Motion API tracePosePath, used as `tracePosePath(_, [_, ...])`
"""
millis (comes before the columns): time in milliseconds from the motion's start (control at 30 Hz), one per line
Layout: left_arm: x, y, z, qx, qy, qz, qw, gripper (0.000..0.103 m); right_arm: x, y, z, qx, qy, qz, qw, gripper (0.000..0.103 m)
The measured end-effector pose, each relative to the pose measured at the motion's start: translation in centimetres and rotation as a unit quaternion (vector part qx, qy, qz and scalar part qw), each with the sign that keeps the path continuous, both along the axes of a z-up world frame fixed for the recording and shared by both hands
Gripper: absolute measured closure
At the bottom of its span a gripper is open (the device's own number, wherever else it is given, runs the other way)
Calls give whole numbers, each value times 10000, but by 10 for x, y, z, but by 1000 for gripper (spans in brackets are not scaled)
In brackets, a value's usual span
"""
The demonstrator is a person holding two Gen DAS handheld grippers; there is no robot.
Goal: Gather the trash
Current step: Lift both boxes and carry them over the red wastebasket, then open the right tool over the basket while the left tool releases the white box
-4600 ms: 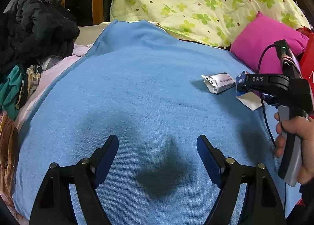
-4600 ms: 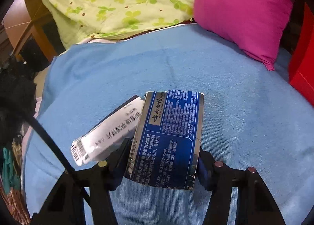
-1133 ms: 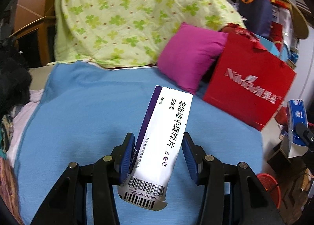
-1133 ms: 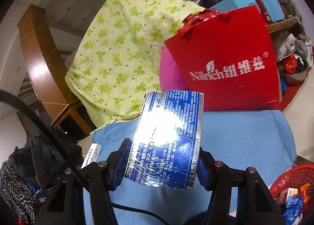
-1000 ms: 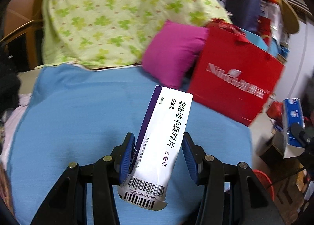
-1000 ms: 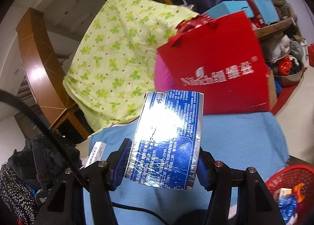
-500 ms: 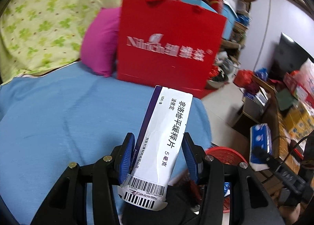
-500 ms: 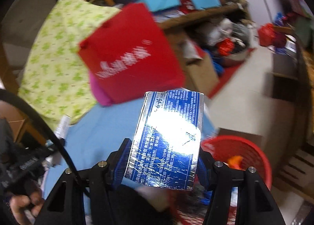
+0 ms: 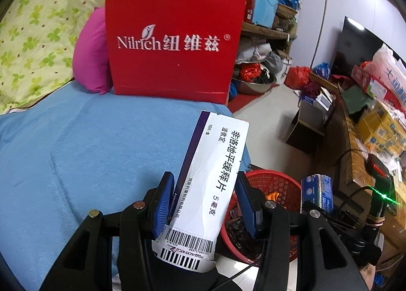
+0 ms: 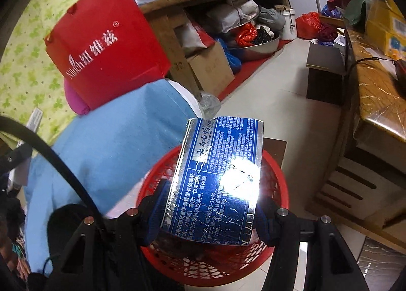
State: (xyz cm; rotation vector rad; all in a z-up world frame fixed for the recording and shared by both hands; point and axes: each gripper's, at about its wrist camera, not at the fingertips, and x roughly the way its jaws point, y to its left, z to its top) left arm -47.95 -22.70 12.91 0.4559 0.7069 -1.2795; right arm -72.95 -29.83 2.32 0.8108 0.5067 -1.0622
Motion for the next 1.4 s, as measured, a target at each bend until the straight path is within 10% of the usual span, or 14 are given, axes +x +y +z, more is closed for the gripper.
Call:
tracePosePath(800, [-15, -16, -10, 143, 50, -199, 9997, 52, 9, -5, -9, 276, 377, -77, 9989, 39])
tracePosePath(933, [-19, -21, -15, 203, 50, -264, 9994, 52, 7, -6, -11, 314, 423, -171, 9985, 22])
tracePosePath(1400, [-60, -62, -50, 776, 25, -683, 9946, 52, -51, 18, 59, -894, -232, -772, 9927, 19])
